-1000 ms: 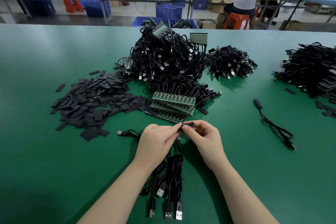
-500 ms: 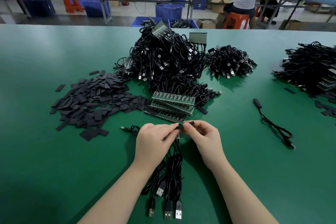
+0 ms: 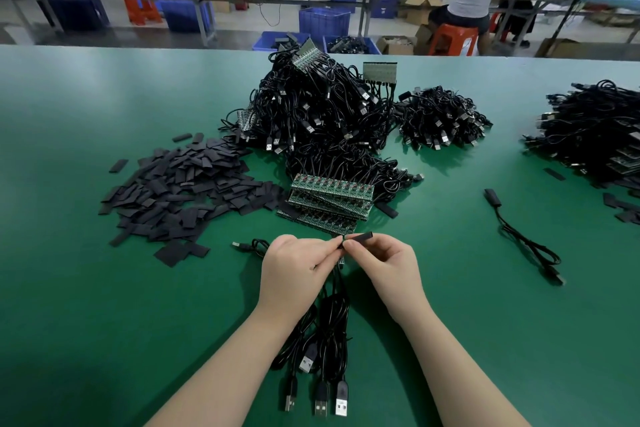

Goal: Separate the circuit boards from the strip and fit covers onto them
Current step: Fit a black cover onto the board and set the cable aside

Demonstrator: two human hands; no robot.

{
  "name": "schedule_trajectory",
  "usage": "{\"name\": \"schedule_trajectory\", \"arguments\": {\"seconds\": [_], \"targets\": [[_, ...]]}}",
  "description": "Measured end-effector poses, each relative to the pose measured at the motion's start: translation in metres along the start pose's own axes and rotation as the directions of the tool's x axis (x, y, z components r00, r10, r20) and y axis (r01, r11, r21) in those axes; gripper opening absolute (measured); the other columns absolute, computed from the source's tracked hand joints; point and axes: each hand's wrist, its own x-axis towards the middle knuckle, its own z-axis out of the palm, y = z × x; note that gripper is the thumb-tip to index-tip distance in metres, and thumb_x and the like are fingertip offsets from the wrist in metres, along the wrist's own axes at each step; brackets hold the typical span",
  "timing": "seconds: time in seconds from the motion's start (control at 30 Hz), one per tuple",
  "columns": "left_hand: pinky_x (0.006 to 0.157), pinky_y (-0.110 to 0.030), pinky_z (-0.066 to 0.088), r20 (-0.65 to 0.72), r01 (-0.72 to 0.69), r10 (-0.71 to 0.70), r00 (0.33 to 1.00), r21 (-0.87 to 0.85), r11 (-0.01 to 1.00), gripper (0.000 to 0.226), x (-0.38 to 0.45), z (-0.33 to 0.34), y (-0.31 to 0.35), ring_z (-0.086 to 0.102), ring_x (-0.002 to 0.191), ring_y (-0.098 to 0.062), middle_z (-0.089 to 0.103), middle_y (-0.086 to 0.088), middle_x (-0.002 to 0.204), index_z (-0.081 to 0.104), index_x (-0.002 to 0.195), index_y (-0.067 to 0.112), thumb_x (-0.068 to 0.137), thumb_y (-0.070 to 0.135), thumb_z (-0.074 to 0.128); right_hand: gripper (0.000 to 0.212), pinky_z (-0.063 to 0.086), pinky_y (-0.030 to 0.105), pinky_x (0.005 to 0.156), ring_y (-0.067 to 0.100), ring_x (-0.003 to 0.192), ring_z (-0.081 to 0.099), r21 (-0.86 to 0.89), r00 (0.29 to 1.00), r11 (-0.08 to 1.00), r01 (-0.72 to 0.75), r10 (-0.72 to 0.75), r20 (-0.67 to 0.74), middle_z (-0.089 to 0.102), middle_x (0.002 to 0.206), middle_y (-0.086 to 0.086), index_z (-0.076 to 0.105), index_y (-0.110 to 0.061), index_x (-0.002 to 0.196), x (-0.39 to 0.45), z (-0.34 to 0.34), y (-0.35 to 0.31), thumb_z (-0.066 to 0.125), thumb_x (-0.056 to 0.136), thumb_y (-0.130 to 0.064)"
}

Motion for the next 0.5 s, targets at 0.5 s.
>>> {"name": "schedule_trajectory", "arguments": {"seconds": [0.5], "targets": [[0.068,-0.034,0.050,0.027,0.025,-0.026,0.999,0.024,0.999,0.025,0.0021,-0.0045,0.0045,0.066,0.068,-0.009,0.074,0.011,0.079,0.078,0.097,0.025,0.089,0.034,0.056,0.014,0.050,0.015,0.065,0.004,0.069,0.065,0.004,0.999,1.000,0.023,-0.023,0.023,0.076,0.078,-0.003,0.078,-0.034,0.081,-0.0027,0.0007,-0.0052,0.076,0.086,-0.021]]}}
